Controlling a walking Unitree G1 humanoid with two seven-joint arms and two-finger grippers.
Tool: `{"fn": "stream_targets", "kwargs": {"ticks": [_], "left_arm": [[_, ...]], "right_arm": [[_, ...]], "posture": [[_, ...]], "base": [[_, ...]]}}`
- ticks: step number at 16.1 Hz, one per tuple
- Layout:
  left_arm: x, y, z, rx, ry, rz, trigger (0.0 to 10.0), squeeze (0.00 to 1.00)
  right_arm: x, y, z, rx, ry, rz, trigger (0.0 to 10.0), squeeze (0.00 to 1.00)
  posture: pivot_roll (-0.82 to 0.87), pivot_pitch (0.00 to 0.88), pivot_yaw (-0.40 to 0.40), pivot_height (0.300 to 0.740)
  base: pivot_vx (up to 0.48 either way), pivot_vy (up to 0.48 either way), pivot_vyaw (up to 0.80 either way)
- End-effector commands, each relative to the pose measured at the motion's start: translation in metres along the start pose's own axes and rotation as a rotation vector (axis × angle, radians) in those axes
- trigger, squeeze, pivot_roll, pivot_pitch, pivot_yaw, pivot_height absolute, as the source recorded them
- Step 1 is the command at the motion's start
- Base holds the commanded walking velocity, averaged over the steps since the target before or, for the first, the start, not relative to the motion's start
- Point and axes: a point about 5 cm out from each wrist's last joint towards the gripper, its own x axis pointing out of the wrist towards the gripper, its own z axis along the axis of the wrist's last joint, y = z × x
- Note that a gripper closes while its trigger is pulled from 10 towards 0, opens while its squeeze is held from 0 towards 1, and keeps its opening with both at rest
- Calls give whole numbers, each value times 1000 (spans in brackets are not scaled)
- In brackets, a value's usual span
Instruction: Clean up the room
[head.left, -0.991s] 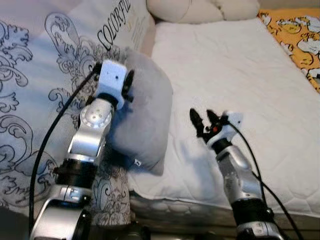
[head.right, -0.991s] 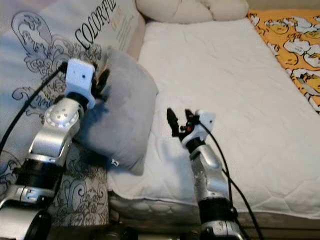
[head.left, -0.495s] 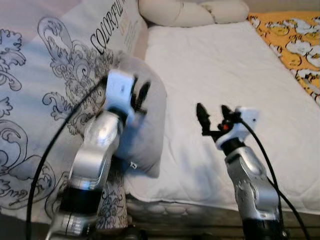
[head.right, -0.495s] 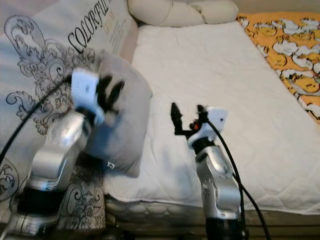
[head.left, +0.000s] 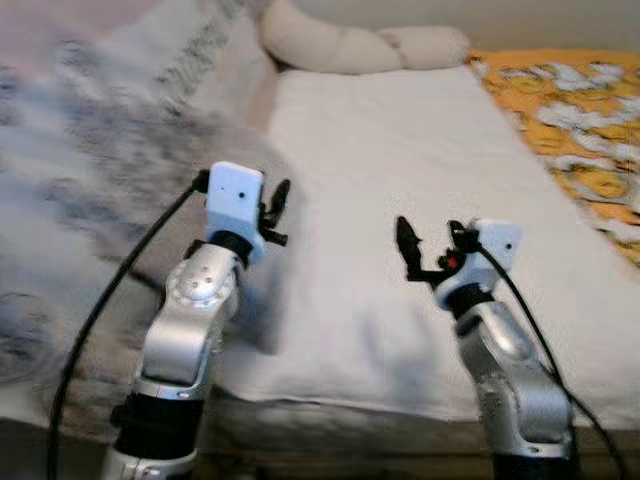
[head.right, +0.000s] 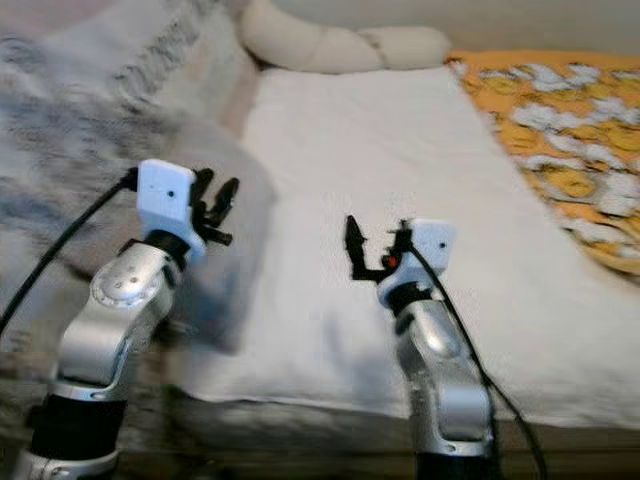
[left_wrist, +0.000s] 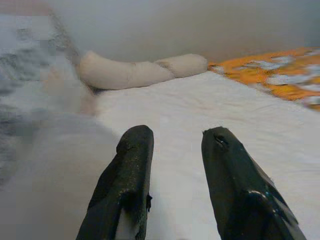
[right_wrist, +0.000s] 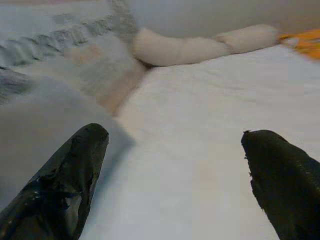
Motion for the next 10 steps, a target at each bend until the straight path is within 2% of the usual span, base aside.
{"fn": "stream_targets", "kwargs": {"ticks": [1,4,7,10], "left_arm": [[-1,6,-1,11,9,19,10000,0],[-3,15,-4,12,27,52,10000,0],[-4,17,-6,8,37,64,10000,0],[-12,23,-17,17,77,87,10000,0]], "right_arm": [[0,5,3,-3,-3,12,10000,0],[-1,6,2,-18,13,8,10000,0],[-2,4,1,-40,21,-4,10000,0],[-6,-3,-5,-45,53,-53,10000,0]], "posture": [[-76,0,3,740],[-74,0,-1,740],[-74,0,0,740],[-71,0,5,740]], "base": [[0,-469,0],[0,-467,0],[0,-466,0],[0,-470,0]]}}
